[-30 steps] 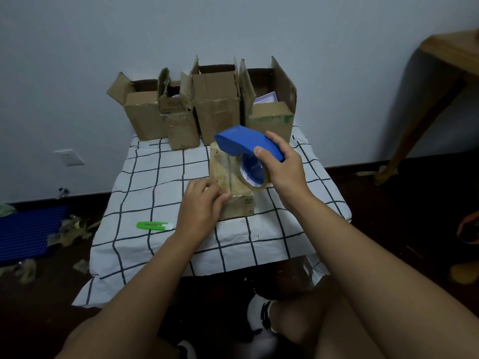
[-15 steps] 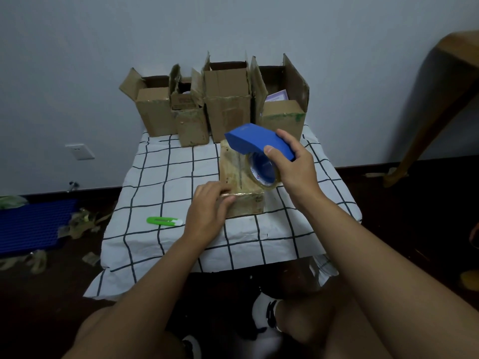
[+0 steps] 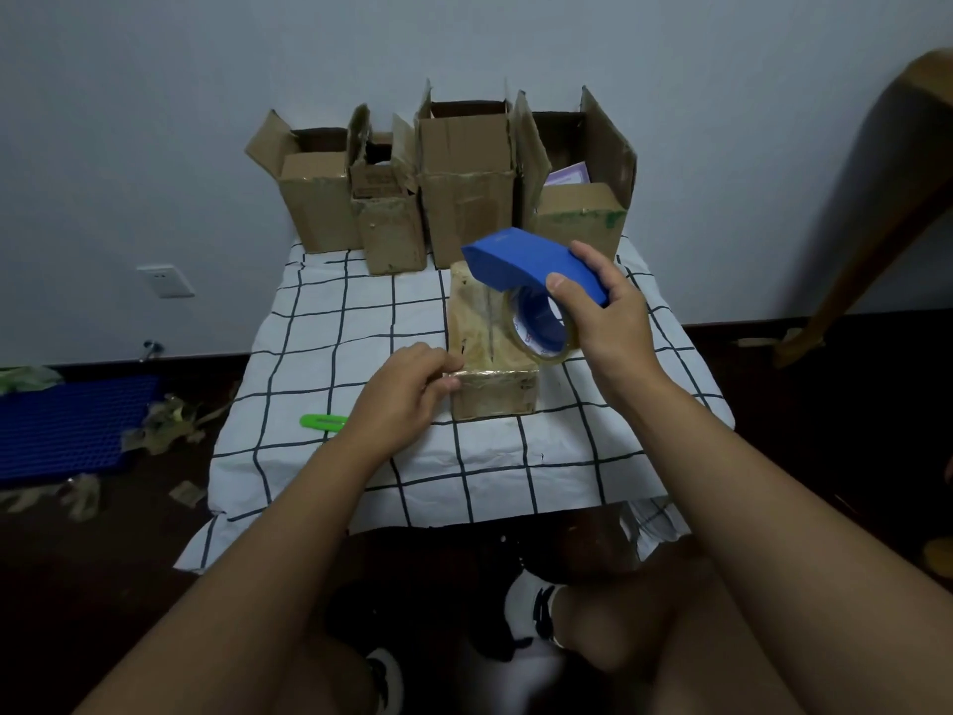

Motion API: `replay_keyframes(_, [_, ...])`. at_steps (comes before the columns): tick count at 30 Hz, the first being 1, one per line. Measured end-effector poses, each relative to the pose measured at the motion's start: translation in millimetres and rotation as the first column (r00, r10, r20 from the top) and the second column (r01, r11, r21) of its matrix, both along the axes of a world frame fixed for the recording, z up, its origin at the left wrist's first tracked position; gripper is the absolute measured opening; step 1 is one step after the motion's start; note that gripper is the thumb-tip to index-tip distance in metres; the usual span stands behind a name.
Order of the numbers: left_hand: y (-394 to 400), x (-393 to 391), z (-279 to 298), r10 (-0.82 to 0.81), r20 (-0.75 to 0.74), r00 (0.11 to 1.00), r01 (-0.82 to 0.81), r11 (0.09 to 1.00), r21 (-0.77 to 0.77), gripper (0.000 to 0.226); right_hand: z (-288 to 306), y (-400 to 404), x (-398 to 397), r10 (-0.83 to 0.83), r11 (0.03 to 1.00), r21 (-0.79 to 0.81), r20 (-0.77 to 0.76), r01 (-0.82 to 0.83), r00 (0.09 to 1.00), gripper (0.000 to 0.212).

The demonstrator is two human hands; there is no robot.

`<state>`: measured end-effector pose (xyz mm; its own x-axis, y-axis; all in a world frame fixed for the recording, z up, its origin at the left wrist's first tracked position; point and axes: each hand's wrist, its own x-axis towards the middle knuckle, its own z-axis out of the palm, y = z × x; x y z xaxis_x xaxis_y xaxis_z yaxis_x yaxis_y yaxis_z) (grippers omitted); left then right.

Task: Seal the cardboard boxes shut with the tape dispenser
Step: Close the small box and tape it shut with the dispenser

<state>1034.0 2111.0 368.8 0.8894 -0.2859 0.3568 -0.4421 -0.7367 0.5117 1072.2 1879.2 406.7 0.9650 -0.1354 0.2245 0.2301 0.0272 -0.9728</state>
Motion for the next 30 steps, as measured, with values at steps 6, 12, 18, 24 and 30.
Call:
replay_keyframes(6, [0.8, -1.7, 2.1, -0.042, 0.081, 0.996, 0.034, 0.995, 0.093, 0.015, 0.5, 1.3, -1.3, -0.002, 1.0, -0.006, 0.009, 0.003, 1.0, 0.04])
replay_keyframes(12, [-17.3, -15.6, -8.9, 0.103, 0.175, 0.979, -0.115, 0.991, 0.061, 0.016, 0.8, 1.9, -2.8, 0.0, 1.0, -0.019, 0.013, 0.0, 1.0, 0.04])
replay_keyframes(18, [-33.3, -26.3, -10.4, 0.214, 0.182, 0.96, -0.23, 0.971, 0.067, 0.023, 0.9, 3.1, -3.5, -0.009, 1.0, -0.023, 0.014, 0.009, 1.0, 0.039])
replay_keyframes(24, [-35.8, -29.4, -4.4, 0.23, 0.199, 0.953, -0.249, 0.965, 0.077, 0.024, 2.5, 2.6, -4.3, -0.006, 1.0, -0.014, 0.004, 0.006, 1.0, 0.04])
replay_keyframes(30, [-42.3, -15.0, -7.2, 0.278, 0.354, 0.893, -0.343, 0.93, 0.135, 0.015, 0.8, 0.8, -3.8, 0.006, 1.0, -0.003, -0.006, -0.006, 1.0, 0.043])
